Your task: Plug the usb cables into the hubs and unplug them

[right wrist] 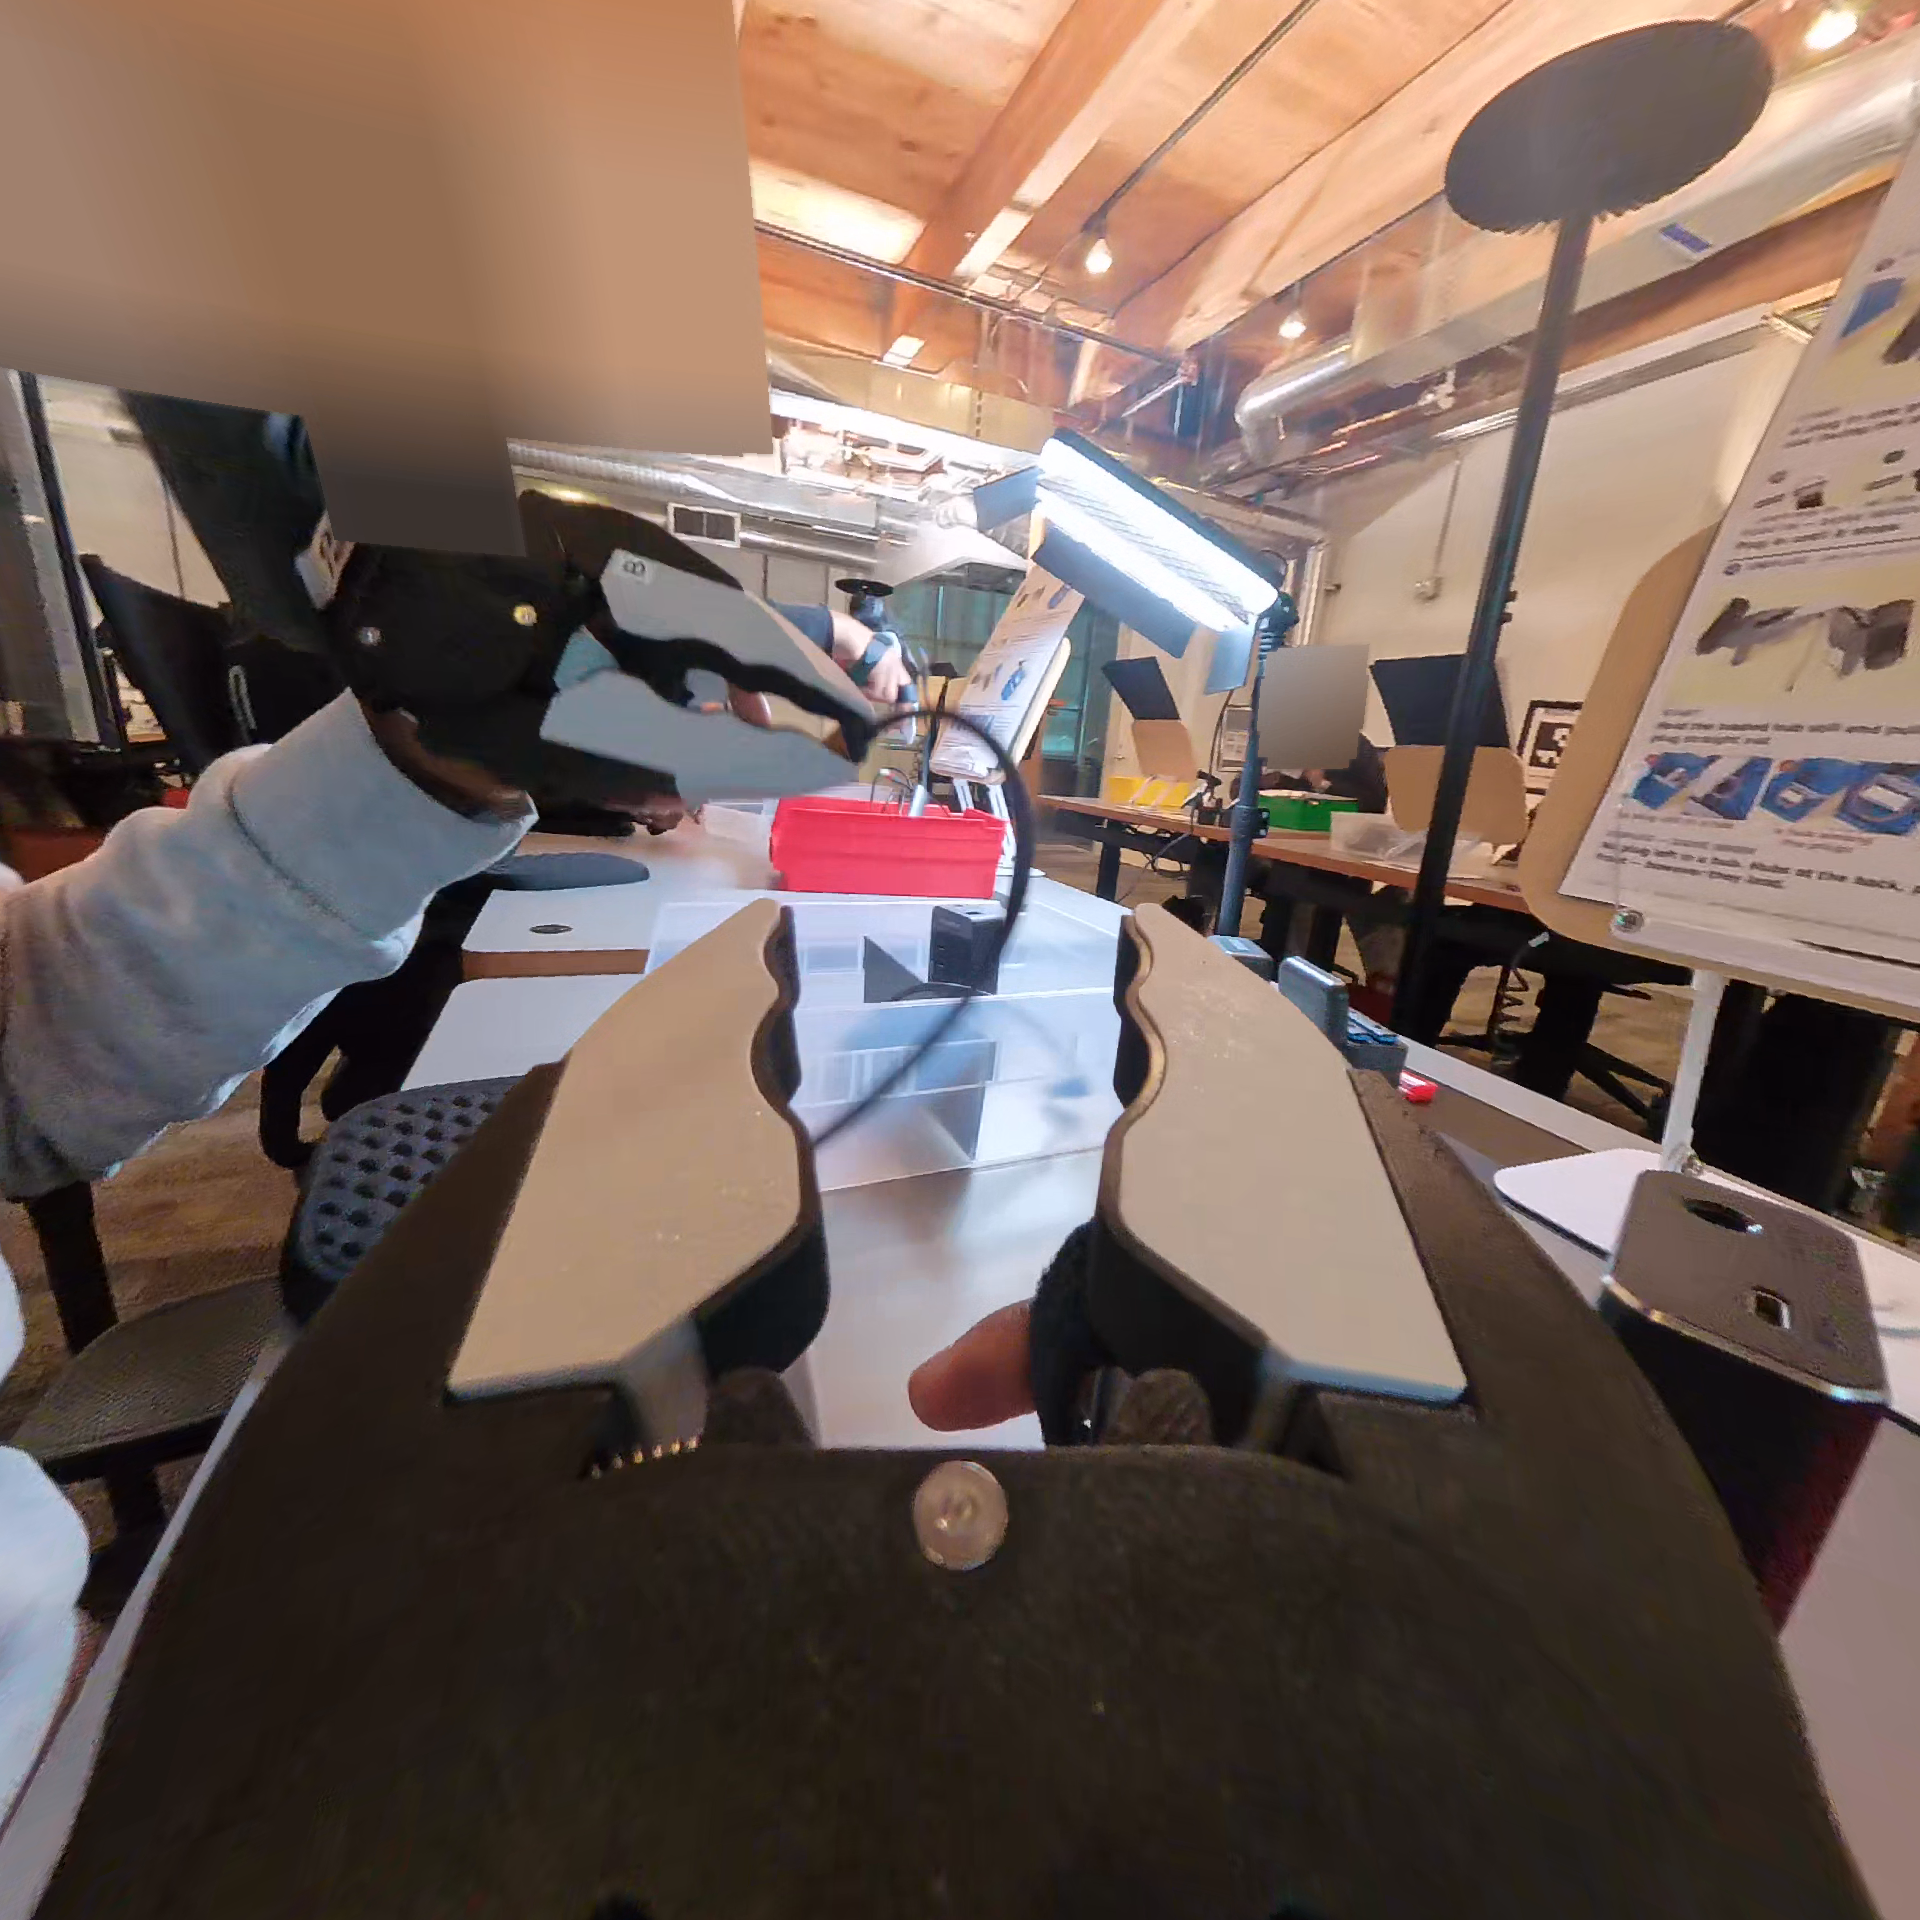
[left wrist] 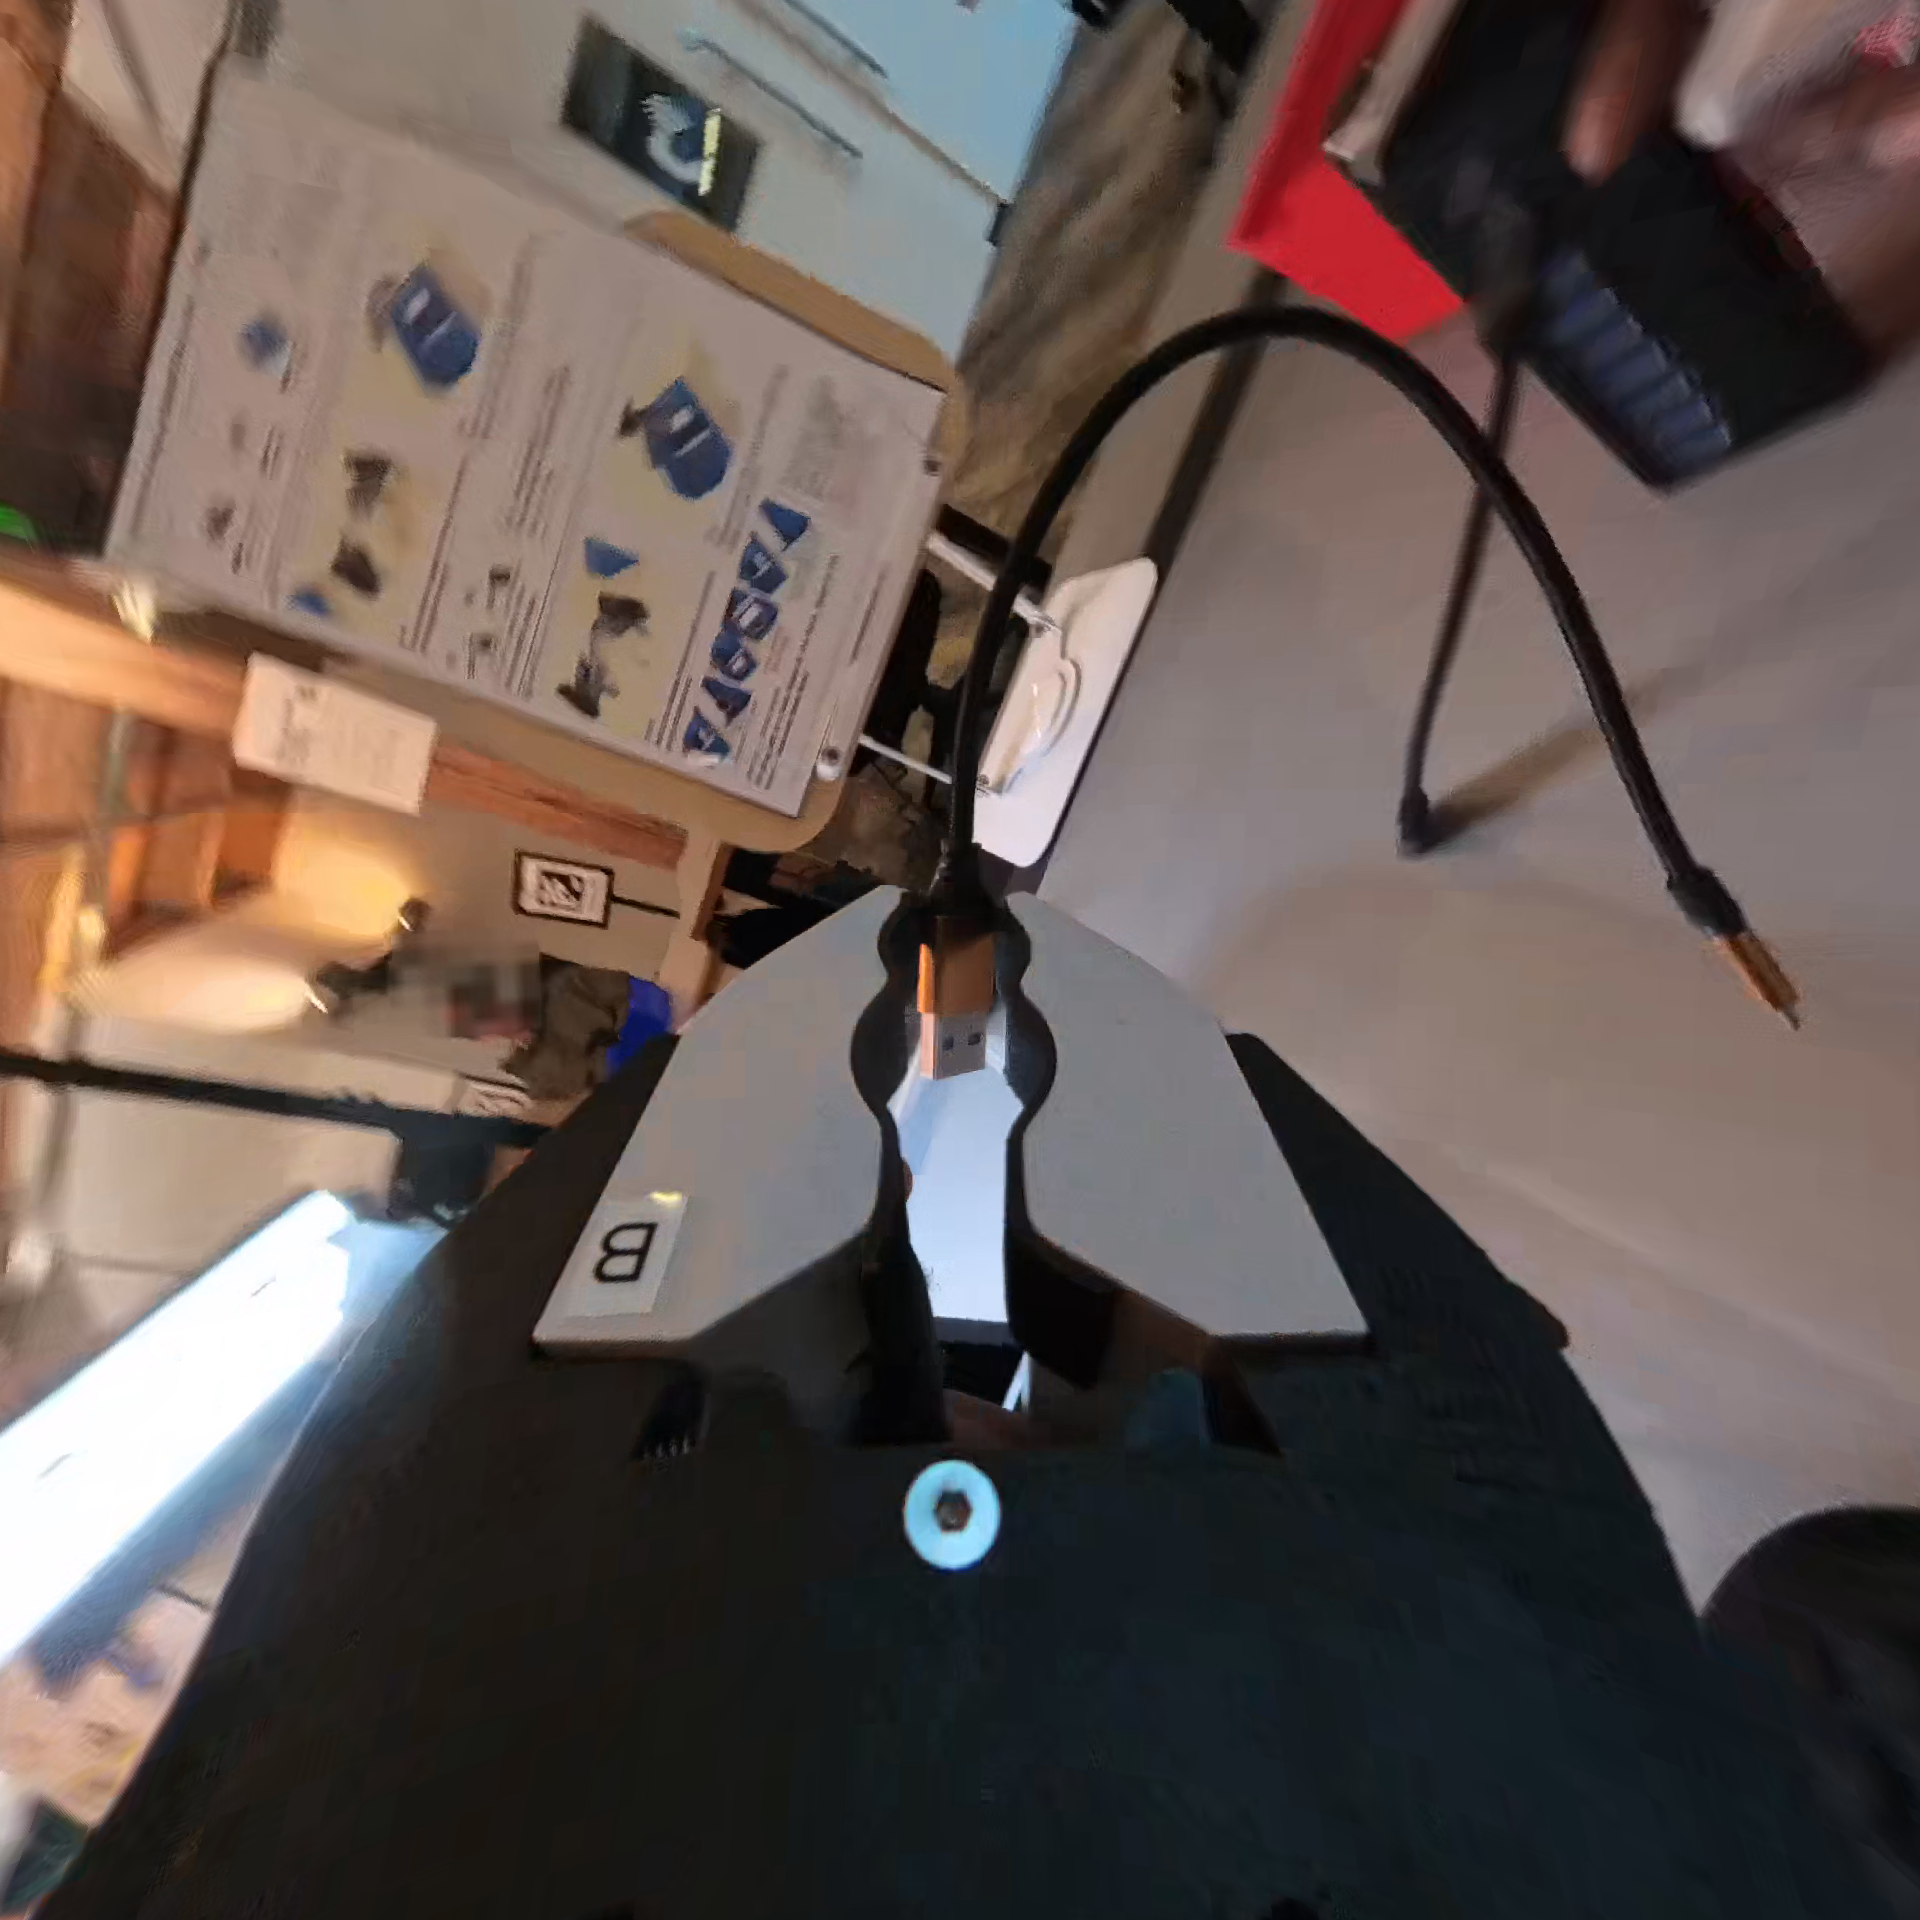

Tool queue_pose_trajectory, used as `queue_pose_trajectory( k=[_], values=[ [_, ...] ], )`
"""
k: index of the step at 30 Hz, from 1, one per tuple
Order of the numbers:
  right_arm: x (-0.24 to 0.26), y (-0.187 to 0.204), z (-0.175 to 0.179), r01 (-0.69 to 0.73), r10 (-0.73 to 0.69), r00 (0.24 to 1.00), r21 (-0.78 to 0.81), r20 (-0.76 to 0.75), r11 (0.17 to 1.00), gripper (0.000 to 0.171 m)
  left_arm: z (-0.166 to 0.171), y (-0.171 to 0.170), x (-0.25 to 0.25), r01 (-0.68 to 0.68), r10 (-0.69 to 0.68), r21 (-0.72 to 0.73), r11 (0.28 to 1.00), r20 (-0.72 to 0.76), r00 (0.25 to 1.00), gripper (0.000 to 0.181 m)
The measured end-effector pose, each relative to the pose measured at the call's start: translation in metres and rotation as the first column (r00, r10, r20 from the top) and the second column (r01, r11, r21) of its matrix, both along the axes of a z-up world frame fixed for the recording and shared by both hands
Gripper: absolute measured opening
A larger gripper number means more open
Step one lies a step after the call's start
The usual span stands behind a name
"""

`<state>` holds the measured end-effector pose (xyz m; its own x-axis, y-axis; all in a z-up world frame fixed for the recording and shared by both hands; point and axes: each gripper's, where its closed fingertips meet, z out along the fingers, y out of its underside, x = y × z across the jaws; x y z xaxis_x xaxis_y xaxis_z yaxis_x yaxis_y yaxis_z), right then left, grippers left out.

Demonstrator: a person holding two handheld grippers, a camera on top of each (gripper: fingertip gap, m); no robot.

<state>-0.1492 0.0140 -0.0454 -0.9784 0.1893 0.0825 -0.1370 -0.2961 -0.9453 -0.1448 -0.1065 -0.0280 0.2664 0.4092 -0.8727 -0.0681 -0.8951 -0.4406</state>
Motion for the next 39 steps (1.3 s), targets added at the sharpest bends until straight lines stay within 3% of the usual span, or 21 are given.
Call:
queue_pose_trajectory(
  k=[3,6,12,16,28,31,34,37,39],
  values=[
    [0.003,-0.003,-0.004,-0.022,0.022,1.0,0.034,0.002,0.999,0.056,-0.026,0.024,0.002,0.072,-0.071,-0.263,0.962,0.011,0.997,0.014],
    [0.009,-0.009,-0.012,-0.063,0.062,0.998,0.081,0.008,0.995,0.046,-0.048,0.047,0.006,0.184,-0.173,-0.348,0.919,0.062,0.983,0.014],
    [0.016,-0.025,-0.04,-0.106,0.102,0.994,0.258,0.026,0.96,0.039,-0.056,0.066,0.005,0.266,-0.25,-0.368,0.891,0.092,0.964,0.013],
    [0.014,-0.022,-0.036,-0.077,0.077,0.997,0.232,0.01,0.97,0.018,-0.057,0.071,0.005,0.279,-0.263,-0.353,0.893,0.095,0.96,0.013],
    [0.019,-0.021,-0.037,-0.107,0.109,0.994,0.246,0.004,0.963,0.004,-0.055,0.071,0.008,0.301,-0.285,-0.295,0.907,0.097,0.954,0.014],
    [0.02,-0.02,-0.035,-0.106,0.11,0.994,0.234,-0.005,0.967,0.003,-0.05,0.071,0.008,0.305,-0.293,-0.183,0.935,0.088,0.952,0.015],
    [0.015,-0.016,-0.029,-0.083,0.086,0.996,0.201,-0.003,0.976,0.003,-0.027,0.049,0.001,0.232,-0.241,0.114,0.966,0.074,0.968,0.026],
    [0.01,-0.011,-0.023,-0.059,0.06,0.998,0.167,-0.001,0.984,0.003,-0.023,-0.015,-0.02,-0.015,-0.075,0.406,0.914,0.205,0.976,0.031],
    [0.01,-0.009,-0.02,-0.06,0.06,0.998,0.145,0.005,0.988,0.003,-0.046,-0.064,-0.034,-0.24,0.011,0.512,0.825,0.411,0.912,0.037]
  ],
)
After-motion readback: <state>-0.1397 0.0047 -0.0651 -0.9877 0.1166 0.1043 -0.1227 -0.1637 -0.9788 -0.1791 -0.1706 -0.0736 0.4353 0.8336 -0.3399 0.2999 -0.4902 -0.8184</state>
